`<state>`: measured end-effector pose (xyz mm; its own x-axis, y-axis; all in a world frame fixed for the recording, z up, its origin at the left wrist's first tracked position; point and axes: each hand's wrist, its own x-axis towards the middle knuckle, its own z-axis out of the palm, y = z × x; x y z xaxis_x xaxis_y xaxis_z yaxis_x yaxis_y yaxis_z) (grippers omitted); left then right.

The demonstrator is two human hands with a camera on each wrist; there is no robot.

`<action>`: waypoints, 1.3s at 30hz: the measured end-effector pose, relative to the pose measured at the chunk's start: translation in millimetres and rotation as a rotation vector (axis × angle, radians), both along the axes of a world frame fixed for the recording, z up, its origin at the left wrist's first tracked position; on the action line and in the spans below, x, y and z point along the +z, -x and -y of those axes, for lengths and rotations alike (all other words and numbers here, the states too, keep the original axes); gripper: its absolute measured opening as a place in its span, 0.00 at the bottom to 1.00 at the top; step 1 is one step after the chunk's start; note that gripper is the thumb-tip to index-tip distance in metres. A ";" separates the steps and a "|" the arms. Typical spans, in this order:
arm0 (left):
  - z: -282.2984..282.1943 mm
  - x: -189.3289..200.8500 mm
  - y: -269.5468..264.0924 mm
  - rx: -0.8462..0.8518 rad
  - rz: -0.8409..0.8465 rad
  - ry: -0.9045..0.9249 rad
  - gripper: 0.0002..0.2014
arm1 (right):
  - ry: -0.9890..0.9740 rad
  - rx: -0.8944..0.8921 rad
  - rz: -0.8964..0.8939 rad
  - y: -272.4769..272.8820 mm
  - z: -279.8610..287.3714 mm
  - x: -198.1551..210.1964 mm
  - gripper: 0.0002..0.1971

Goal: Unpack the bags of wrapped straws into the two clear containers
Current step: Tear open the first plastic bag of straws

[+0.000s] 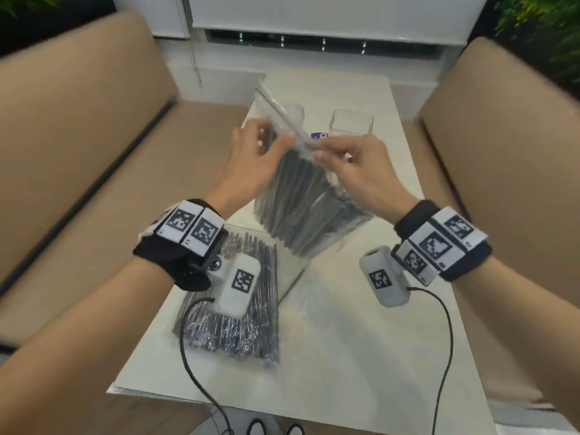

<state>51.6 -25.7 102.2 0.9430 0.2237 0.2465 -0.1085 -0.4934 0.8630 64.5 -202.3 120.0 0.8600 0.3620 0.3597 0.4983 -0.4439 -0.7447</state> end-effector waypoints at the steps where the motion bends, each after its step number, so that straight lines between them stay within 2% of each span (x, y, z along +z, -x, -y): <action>1: 0.9 -0.7 -0.1 -0.011 -0.038 0.077 0.19 | 0.011 0.024 -0.008 4.5 -8.6 -5.6 0.13; 3: -3.0 -0.5 -1.2 -0.037 -0.096 0.246 0.11 | 0.065 0.068 0.017 13.4 -22.1 -15.6 0.13; 5: -14.5 0.5 -3.6 -0.060 -0.114 0.308 0.02 | 0.152 0.105 0.043 17.8 -30.0 -22.1 0.13; 8: -35.4 1.3 -5.6 -0.026 -0.099 0.304 0.05 | 0.240 0.155 -0.031 17.9 -36.5 -18.2 0.16; 11: -51.6 9.3 -6.5 0.003 -0.053 0.375 0.09 | 0.109 0.157 -0.205 14.5 -43.2 -6.2 0.18; 15: -51.1 22.4 -2.0 -0.224 -0.106 0.464 0.03 | -0.076 0.061 -0.321 7.0 -62.5 9.4 0.18; 19: -39.4 23.5 -0.3 -0.276 -0.154 0.530 0.04 | -0.256 -0.066 -0.399 1.5 -75.2 15.6 0.08; 22: -38.7 18.7 -1.9 -0.326 -0.222 0.564 0.03 | -0.327 -0.053 -0.458 -0.9 -68.9 13.2 0.04; 26: -36.8 19.1 -3.7 -0.387 -0.285 0.613 0.06 | -0.315 -0.081 -0.494 -3.5 -57.2 11.1 0.07; 29: -23.2 24.1 -4.0 -0.342 -0.282 0.571 0.08 | -0.297 -0.093 -0.477 -7.7 -52.0 12.1 0.06; 33: -2.4 24.3 -9.2 -0.143 -0.217 0.489 0.12 | -0.266 -0.138 -0.407 -16.1 -50.8 12.6 0.07; 37: 8.8 23.4 -16.4 0.091 0.061 -0.099 0.08 | -0.106 -0.259 -0.180 -20.4 -51.5 8.4 0.10; 39: 0.9 22.3 -22.1 0.124 0.145 -0.260 0.02 | -0.067 -0.303 -0.090 -21.6 -49.0 7.4 0.09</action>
